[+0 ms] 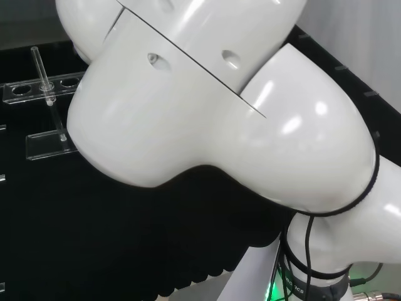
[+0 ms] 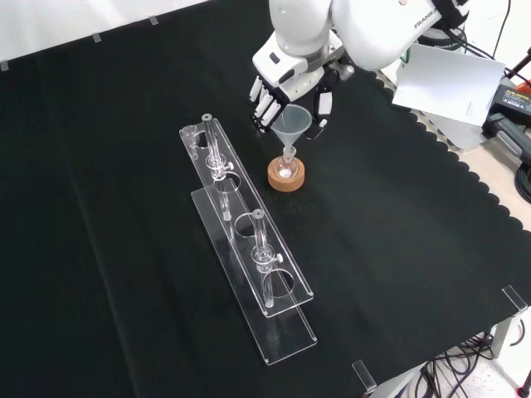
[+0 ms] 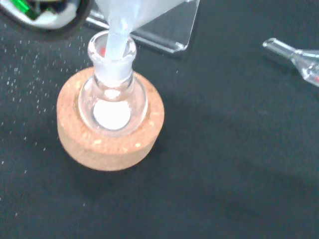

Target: Remove the funnel from the round-bottom flask.

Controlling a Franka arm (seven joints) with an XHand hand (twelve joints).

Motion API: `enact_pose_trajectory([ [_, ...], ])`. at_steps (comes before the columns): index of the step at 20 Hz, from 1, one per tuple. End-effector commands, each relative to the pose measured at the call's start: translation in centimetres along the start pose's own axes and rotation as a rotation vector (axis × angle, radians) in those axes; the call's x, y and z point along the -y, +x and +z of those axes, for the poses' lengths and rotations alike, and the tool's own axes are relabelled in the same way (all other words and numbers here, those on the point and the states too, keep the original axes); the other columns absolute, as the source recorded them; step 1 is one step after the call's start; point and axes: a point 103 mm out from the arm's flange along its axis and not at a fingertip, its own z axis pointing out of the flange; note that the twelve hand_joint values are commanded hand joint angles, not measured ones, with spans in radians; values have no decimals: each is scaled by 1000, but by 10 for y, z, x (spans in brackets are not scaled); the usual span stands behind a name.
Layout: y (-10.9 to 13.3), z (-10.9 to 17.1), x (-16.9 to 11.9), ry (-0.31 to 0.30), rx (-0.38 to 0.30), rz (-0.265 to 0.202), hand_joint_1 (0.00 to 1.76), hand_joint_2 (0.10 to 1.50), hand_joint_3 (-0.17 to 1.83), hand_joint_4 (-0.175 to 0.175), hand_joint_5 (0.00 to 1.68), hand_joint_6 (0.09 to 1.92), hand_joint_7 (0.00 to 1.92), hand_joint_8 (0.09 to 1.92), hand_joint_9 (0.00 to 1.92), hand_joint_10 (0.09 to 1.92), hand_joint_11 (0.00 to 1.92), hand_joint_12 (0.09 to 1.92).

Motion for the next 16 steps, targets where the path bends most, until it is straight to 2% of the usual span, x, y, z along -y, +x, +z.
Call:
enact_pose_trajectory([
  [1,-13,-13,8,-19,15,25,880,803,577,8,928,681,858,656,1241,307,913,1048],
  [9,-22,-35,26,-12,31,36,883,792,584,5,918,703,854,664,1251,271,902,1036],
  [16,-29,-62,44,-39,30,38,885,791,586,4,915,706,854,667,1247,261,893,1038],
])
